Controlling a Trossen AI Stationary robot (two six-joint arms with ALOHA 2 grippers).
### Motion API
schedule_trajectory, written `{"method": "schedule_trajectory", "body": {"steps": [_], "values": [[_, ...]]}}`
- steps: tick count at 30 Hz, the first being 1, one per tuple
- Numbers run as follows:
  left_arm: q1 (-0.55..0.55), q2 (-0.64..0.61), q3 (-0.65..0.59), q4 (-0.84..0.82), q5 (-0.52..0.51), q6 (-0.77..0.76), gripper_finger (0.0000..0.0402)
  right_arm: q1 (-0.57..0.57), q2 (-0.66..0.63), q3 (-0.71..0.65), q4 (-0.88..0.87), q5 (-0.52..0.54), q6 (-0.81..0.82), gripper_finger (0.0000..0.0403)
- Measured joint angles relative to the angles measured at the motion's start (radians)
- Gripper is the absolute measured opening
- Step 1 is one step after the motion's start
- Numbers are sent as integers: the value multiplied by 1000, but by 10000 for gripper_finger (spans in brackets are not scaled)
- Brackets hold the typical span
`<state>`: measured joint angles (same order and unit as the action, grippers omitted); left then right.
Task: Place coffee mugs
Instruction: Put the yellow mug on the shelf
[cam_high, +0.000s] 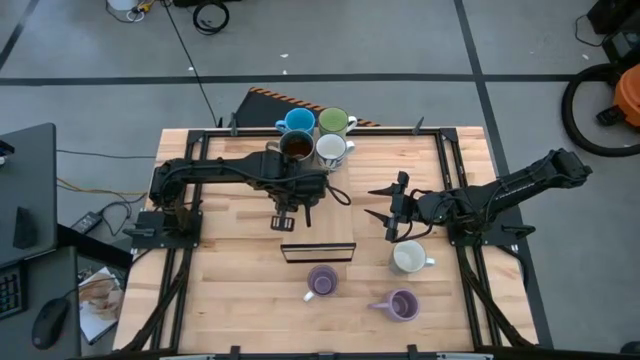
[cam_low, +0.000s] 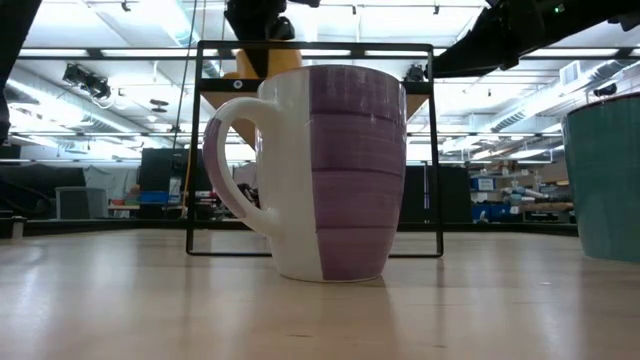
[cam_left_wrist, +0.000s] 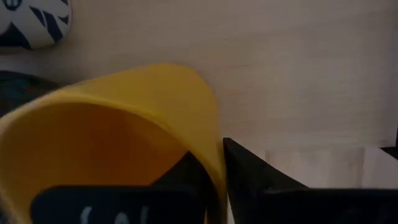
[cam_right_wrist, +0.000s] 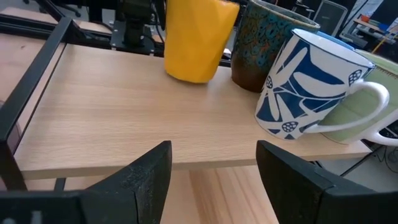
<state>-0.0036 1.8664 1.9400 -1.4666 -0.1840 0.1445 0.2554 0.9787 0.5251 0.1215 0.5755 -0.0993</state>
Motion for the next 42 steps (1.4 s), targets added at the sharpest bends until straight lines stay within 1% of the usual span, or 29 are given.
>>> {"method": "schedule_trajectory", "body": {"steps": [5, 12, 19, 24, 36, 39, 42], "values": [[0, 0, 0, 11, -3, -1, 82, 0, 0, 0, 0, 0, 3, 240], [0, -2, 0, 12, -45, -2, 114, 7, 0, 0, -3, 0, 2, 240], [0, -2, 0, 11, -93, -10, 116, 7, 0, 0, -3, -1, 2, 240], [0, -3, 0, 11, -116, -43, 116, 7, 0, 0, -3, -1, 2, 240], [-31, -3, 0, 11, -138, -48, 117, 7, 0, 0, -3, -1, 10, 240], [-44, -3, 0, 11, -155, -47, 126, 7, 0, 0, -4, -4, 11, 240], [-56, -4, 3, 2, -181, -51, 145, 7, 0, 0, -3, -16, 11, 240]]}}
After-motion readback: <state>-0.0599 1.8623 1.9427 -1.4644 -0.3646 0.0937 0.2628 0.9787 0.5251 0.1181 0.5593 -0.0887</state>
